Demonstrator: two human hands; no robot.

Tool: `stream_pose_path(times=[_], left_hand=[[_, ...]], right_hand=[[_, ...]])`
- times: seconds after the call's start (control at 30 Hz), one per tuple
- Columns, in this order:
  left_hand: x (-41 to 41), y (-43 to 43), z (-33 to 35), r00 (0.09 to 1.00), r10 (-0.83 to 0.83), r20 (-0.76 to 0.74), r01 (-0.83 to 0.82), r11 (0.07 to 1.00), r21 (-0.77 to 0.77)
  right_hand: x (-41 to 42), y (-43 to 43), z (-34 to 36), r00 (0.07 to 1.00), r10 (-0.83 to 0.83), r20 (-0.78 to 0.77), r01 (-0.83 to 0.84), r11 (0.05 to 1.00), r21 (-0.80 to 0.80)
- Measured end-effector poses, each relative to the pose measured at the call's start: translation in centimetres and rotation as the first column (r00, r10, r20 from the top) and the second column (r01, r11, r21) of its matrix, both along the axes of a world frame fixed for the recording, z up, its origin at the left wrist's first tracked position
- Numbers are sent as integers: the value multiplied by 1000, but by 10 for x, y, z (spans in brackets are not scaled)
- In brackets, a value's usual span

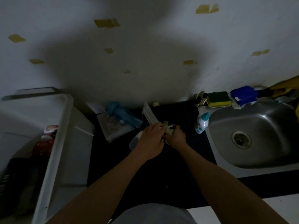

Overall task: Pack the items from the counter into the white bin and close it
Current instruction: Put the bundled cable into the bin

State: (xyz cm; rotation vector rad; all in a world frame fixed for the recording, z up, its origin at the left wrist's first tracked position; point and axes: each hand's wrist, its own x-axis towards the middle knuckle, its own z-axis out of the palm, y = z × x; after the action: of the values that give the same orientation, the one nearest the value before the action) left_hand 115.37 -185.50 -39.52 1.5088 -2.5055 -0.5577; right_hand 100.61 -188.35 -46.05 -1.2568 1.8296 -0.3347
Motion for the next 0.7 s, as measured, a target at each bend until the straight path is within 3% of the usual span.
stream_pose_path(times=[0.2, 0.43, 0.57, 0.7], left_hand=[[2, 2, -2, 1000, 4, 3, -4, 999, -37], [3, 1, 0, 999, 34, 28, -34, 999, -6], [1, -1, 3, 993, 87, -75, -83, 995, 52], [-1, -8, 11, 923, 253, -290, -193, 956, 219]], right_hand=[[-1, 5, 2, 975, -123, 187, 129, 991, -18], [4, 20, 9, 773, -337, 538, 349, 934, 84], [6, 35, 22, 737, -359, 573, 437, 899, 2], [6, 49, 36, 746, -330, 578, 468, 878, -104]])
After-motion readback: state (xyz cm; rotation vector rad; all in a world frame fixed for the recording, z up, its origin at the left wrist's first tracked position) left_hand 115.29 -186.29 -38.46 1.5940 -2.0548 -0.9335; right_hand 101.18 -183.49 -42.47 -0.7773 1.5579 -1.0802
